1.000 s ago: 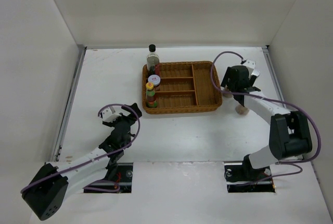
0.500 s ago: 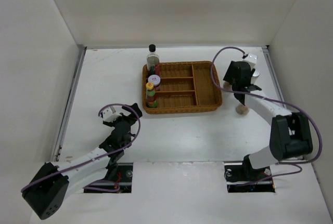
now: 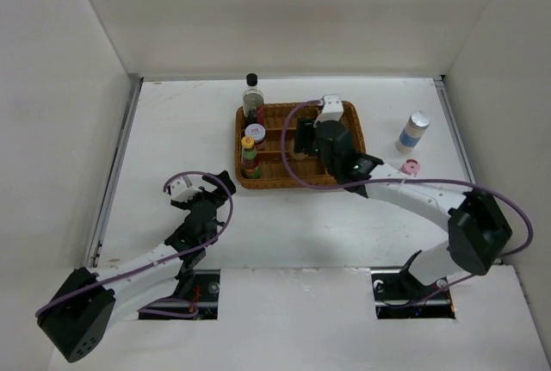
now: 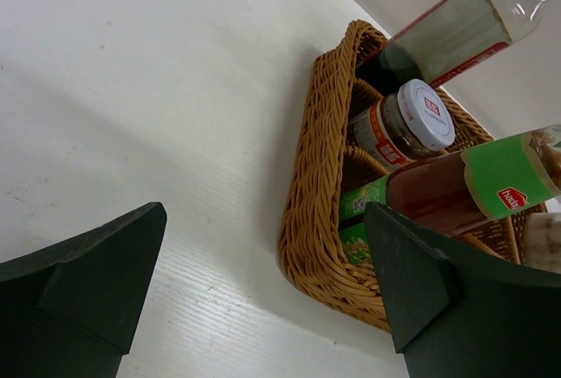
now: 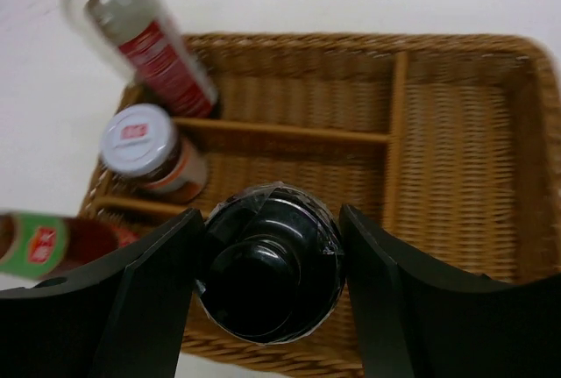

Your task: Organize the condiment bottles

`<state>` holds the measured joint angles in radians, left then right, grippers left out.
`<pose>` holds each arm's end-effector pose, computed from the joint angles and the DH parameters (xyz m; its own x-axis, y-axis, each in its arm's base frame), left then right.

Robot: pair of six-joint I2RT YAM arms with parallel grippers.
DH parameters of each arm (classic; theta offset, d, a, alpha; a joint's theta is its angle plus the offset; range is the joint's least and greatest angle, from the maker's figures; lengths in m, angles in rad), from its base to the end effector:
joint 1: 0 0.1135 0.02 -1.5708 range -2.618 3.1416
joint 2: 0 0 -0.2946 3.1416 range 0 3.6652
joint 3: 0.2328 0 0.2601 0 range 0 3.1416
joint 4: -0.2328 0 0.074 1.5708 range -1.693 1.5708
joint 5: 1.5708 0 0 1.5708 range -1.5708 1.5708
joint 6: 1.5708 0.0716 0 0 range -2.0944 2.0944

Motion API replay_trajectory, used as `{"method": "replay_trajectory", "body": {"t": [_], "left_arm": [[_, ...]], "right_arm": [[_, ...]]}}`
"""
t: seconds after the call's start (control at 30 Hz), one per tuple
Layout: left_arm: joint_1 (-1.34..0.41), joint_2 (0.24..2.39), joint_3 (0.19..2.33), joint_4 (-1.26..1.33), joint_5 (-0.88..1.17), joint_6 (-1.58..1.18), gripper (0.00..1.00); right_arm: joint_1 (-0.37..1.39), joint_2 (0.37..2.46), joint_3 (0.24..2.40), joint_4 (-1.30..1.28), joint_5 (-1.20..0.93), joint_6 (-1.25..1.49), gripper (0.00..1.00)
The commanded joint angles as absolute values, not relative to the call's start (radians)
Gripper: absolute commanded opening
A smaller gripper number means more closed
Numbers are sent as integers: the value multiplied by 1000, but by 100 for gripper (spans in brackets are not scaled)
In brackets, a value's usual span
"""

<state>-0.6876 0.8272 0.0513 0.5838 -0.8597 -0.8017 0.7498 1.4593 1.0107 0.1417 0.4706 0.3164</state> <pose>0.1594 -0.0607 0.1729 0.0127 -0.6173 -0.7866 -0.2176 0.7661 -0.6047 0.2949 0.2302 0.3089 -0.3007 0.0990 -0.9486 -0.2078 0.9639 0.1664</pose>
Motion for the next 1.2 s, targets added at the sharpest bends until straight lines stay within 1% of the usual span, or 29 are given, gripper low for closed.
{"method": "replay_trajectory", "body": {"t": [0.0,0.23,0.47,0.53,0.7,0.87,0.93,1.07,1.17], "left_arm": [[-682,819,31,632,-854,-818,100],[-685,805,25,632,-854,-819,100],[-686,805,25,632,-854,-819,100],[-686,815,25,632,-854,-819,100],[-685,807,25,632,-854,-821,100],[-685,802,25,632,-854,-821,100],[-683,807,25,630,-854,-821,100],[-688,798,25,632,-854,-821,100],[-688,798,25,629,-854,-821,100]], "right_arm": [[814,1511,1115,230,462,340,56],[898,1646,1186,232,457,360,56],[933,1712,1184,216,460,390,58],[936,1733,1189,204,463,393,61],[943,1749,1186,199,474,403,74],[943,1704,1186,150,482,407,83],[943,1671,1174,127,480,407,85],[943,1583,1129,78,489,407,83],[920,1473,1050,29,526,419,81]]}}
